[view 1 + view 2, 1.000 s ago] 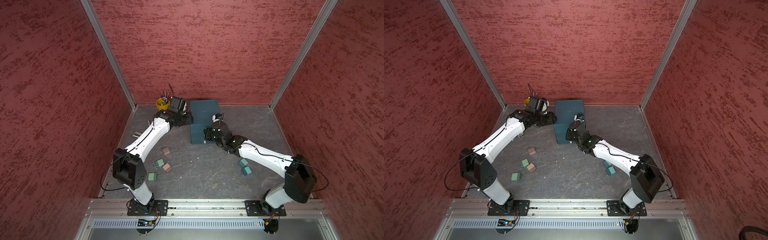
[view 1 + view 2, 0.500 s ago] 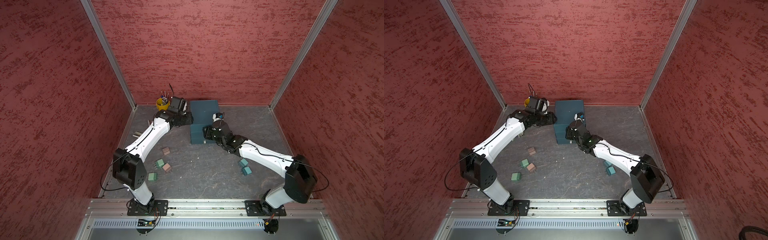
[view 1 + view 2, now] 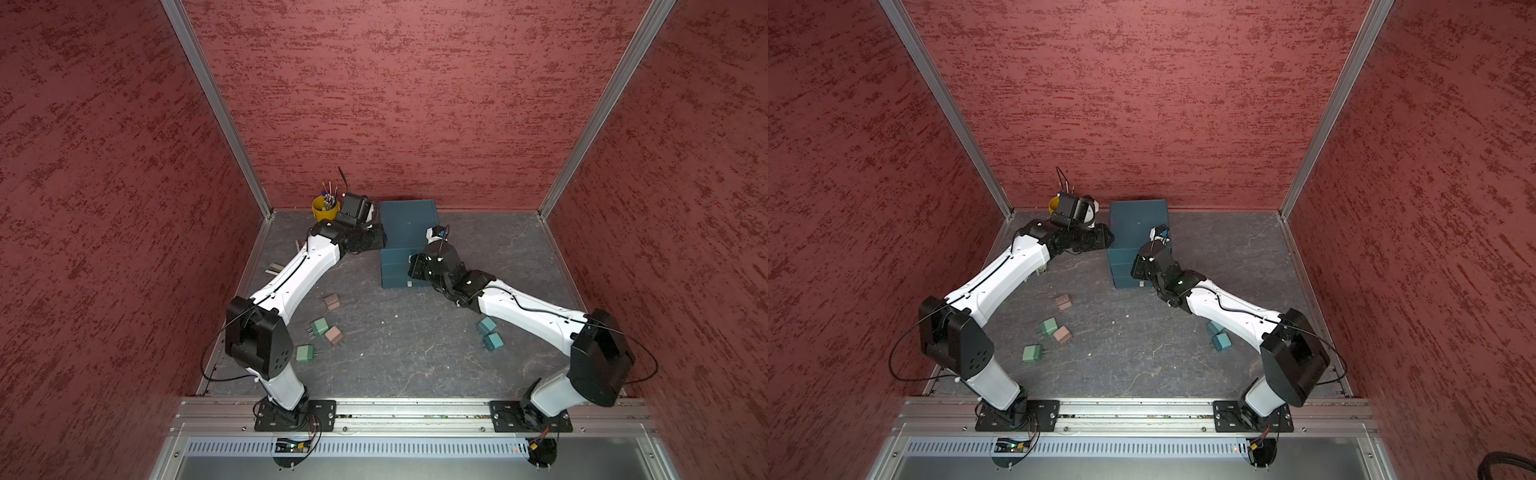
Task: Place the plugs into the drawer by color
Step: Open the drawer in the storage box.
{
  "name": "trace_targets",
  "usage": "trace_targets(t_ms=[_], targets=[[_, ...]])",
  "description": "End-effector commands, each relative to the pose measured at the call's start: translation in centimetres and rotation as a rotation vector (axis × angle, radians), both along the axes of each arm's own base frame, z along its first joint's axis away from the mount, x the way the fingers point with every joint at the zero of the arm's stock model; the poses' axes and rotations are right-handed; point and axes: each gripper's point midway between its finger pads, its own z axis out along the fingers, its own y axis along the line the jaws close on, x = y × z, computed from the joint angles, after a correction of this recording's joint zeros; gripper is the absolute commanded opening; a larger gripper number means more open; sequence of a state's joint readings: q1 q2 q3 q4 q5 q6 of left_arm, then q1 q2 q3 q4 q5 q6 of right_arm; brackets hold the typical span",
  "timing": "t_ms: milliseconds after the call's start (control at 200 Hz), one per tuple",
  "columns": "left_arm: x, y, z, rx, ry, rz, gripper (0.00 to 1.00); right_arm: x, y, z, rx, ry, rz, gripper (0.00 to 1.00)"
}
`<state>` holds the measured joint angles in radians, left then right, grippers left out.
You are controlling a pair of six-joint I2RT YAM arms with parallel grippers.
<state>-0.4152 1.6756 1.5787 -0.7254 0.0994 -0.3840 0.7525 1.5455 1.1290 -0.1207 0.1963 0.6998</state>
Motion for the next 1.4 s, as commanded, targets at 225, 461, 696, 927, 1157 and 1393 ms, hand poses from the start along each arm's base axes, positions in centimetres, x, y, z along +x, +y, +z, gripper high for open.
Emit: trace_targets(t_ms=[225, 461, 696, 927, 1157, 1393], targets=[[-0.4, 1.6, -1.4, 0.072, 0.037, 0.032, 0.44, -6.0, -1.1, 0.0, -0.043, 0.002, 0.023, 0.00], [-0.4, 1.5, -1.6, 0.067, 0.041, 0.035, 0.44, -9.7, -1.4, -0.2, -0.059, 0.008, 0.051, 0.00], [-0.5, 1.7, -1.5, 0.071, 0.037, 0.038, 0.44, -11.2, -1.0, -0.6, -0.077, 0.005, 0.067, 0.00], [-0.9, 1.7, -0.7, 0.059, 0.027, 0.036, 0.44, -11.3, -2.1, 0.8, -0.175, 0.013, 0.063, 0.38], [-1.9, 1.5, 3.6, 0.015, -0.061, 0.023, 0.50, -13.1, -9.8, 3.3, -0.392, 0.044, -0.073, 0.74], [-3.2, 2.4, 9.2, -0.038, -0.177, 0.049, 0.59, -16.0, -19.2, 4.3, -0.569, 0.167, -0.288, 0.80]])
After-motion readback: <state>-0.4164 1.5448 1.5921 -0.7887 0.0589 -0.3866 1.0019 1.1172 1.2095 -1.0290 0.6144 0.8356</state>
